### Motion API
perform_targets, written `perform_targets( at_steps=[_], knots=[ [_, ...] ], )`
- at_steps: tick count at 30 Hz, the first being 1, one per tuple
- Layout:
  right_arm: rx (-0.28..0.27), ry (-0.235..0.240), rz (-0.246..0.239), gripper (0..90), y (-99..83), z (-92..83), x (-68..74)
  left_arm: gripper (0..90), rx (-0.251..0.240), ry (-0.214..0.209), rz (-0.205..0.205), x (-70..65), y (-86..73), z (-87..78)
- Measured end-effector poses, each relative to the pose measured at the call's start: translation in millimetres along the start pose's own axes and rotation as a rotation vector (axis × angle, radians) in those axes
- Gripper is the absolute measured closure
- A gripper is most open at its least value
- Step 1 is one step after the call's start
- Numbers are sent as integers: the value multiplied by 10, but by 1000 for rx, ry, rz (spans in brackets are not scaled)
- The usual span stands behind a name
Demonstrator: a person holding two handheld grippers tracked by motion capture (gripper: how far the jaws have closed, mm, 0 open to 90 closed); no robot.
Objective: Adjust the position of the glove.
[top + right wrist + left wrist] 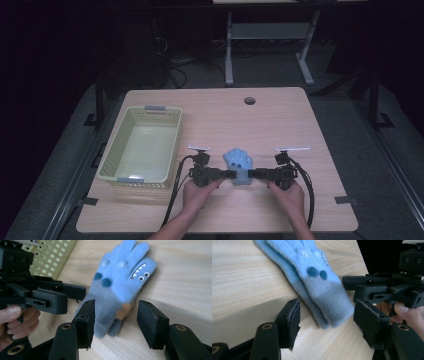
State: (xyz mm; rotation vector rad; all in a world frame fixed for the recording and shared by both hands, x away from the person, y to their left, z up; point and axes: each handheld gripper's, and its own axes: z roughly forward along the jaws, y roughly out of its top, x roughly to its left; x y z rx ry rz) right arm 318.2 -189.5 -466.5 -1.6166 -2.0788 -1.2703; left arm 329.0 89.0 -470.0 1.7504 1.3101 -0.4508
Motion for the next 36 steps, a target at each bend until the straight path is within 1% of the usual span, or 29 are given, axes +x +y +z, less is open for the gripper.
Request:
perform_targets(
  at_steps=[1, 3, 6, 8, 13, 15, 20, 23, 31, 36],
  knots=[
    [-1, -2, 1, 490, -2, 10, 0, 388, -2, 3, -4, 4, 0, 8],
    [2, -5, 5, 492, -1, 28, -17, 399, -3, -17, -26, 32, 6, 30],
    [1, 4, 19, 505, -8, 38, -32, 424, -2, -30, -51, 59, 8, 61],
    [3, 3, 21, 515, -13, 48, -29, 459, 1, -37, -52, 67, 2, 75],
    [1, 24, 48, 534, -25, 58, -42, 513, -1, -56, -65, 80, -5, 102],
    [8, 18, 47, 538, -25, 62, -47, 525, 2, -59, -72, 89, -7, 111],
    [5, 31, 61, 556, -30, 78, -42, 577, 1, -50, -75, 105, -20, 124],
    [7, 34, 74, 560, -40, 95, -52, 594, 0, -50, -77, 103, -24, 132],
    [-1, 41, 89, 624, -73, 134, -50, 628, -2, -52, -89, 107, -36, 150],
    [-7, 51, 104, 656, -80, 155, -58, 641, -10, -67, -102, 123, -43, 158]
  ],
)
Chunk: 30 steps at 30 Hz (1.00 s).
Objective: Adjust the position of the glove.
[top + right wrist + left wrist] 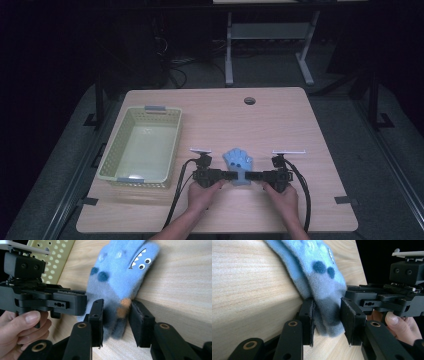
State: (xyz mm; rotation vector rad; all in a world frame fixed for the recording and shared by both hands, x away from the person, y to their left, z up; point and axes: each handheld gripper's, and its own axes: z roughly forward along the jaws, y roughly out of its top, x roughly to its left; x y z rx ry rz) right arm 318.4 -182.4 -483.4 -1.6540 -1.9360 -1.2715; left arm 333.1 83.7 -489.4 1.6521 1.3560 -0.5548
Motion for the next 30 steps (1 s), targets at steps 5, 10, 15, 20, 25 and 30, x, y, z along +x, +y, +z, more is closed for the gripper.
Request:
perform_targets(
  at_steps=[5, 10, 15, 20, 25, 30],
  knots=[
    [-13, 6, 12, 686, -15, 16, -8, 641, -9, -12, -11, 11, -11, 9],
    [-20, 9, 19, 695, -34, 20, -7, 604, 3, -33, -30, 24, -26, -15],
    [-27, 18, 35, 689, -41, 35, -4, 625, -5, -34, -35, 25, -24, 13],
    [-36, 28, 51, 686, -48, 44, -10, 656, -8, -32, -27, 30, -16, 33],
    [-27, 73, 93, 646, -37, 31, -54, 666, 3, -23, -13, 24, -8, 27],
    [-27, 84, 102, 606, -36, 32, -49, 666, 3, -22, -16, 21, -5, 29]
  ],
)
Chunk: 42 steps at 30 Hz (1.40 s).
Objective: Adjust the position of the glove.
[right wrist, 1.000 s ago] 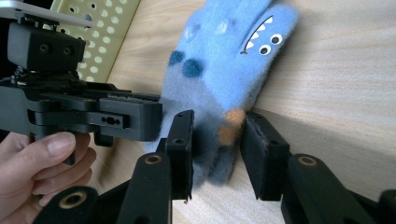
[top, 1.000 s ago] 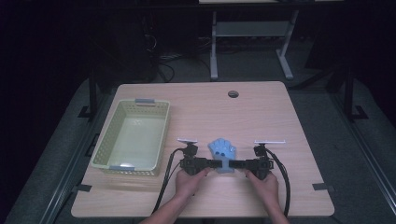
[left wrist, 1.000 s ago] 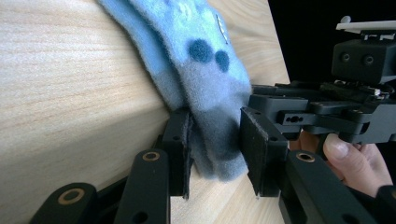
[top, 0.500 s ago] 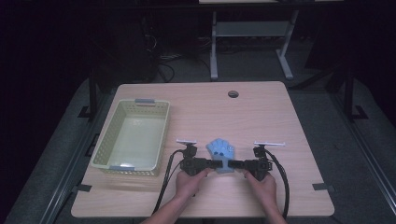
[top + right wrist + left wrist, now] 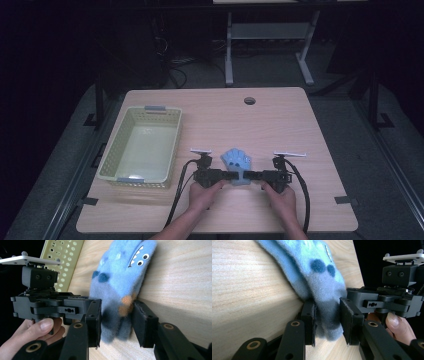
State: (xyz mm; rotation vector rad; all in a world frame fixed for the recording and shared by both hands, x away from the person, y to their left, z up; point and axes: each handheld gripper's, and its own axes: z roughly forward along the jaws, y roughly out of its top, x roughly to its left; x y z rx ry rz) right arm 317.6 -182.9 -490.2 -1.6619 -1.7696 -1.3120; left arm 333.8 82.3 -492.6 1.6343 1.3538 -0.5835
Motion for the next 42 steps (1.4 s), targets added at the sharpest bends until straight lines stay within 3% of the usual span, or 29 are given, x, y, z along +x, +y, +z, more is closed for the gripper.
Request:
perform_targets(
  at_steps=[5, 13, 26, 42],
  knots=[
    [-29, -27, -8, 680, -30, 18, 8, 669, -10, 1, 2, -1, 2, 17],
    [-44, -13, -10, 735, -44, 12, 0, 687, -20, 2, 18, -23, 9, 33],
    [-54, 17, -27, 748, -47, 6, 13, 695, -27, -14, 35, -33, 15, -6],
    [-60, 28, -76, 749, -37, -42, 186, 691, -35, -36, 88, -151, 42, -161]
  ],
)
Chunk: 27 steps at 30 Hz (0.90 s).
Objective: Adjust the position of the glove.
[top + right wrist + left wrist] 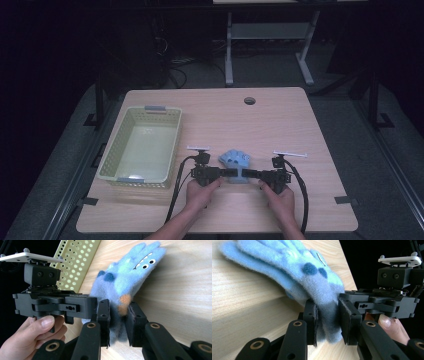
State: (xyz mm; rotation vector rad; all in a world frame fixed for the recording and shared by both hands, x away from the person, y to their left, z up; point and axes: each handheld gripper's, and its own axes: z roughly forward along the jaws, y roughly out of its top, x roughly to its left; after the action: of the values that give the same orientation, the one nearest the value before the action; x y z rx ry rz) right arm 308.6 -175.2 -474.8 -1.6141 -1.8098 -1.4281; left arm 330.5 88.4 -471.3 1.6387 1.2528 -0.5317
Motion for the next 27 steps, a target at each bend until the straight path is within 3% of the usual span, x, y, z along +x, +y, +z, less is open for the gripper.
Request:
perform_targets(
  at_steps=[11, 27],
  knots=[
    [-32, 18, -31, 751, 101, -57, 219, 689, -29, -11, 57, -168, 117, -182],
    [-59, 55, -70, 752, 333, -9, 548, 690, -67, -37, 85, -293, 344, -509]
  ],
)
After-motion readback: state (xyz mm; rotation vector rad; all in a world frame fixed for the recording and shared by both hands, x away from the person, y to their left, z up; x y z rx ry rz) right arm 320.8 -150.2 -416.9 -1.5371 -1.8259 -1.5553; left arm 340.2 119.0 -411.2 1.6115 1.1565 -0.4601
